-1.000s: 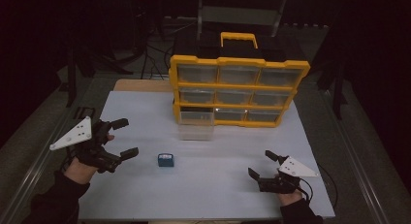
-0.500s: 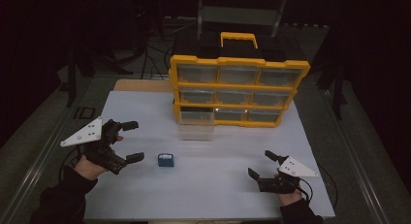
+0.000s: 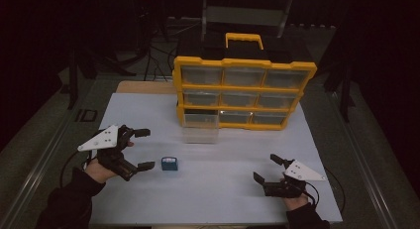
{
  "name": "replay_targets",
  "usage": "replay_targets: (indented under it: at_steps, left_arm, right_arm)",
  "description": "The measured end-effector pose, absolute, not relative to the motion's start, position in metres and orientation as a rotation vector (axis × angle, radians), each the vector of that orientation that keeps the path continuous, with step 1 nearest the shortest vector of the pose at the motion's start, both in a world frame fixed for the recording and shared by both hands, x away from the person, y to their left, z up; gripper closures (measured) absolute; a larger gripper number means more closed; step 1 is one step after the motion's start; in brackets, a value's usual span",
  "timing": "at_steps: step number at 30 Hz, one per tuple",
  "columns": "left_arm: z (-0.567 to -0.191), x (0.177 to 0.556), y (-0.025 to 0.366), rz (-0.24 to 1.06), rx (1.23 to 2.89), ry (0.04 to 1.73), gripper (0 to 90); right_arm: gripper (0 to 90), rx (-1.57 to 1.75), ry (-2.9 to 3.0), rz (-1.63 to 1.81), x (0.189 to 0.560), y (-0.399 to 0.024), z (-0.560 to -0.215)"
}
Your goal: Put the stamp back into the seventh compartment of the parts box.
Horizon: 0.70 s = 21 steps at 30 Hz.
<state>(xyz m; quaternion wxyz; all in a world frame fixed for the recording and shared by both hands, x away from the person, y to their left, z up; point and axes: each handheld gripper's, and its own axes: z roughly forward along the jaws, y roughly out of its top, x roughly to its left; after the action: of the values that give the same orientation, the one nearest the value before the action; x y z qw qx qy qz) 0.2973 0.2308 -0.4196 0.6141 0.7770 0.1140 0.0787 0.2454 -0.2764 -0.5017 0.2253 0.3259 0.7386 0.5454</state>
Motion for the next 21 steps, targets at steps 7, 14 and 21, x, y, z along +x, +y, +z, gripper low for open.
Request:
replay_targets:
  at_steps: [7,14,21]
  left_arm:
    - [-0.432,0.304,0.227,0.166,1.842,0.247,4.3]
    - [-0.446,0.310,0.225,0.131,1.891,0.254,6.5]
    - [-0.459,0.316,0.223,0.114,1.945,0.254,11.8]
  right_arm:
    - [8.8,0.901,2.044,1.503,0.245,-0.275,-0.502]
    - [8.8,0.897,2.049,1.502,0.246,-0.275,-0.503]
    - [8.8,0.896,2.050,1.506,0.246,-0.274,-0.503]
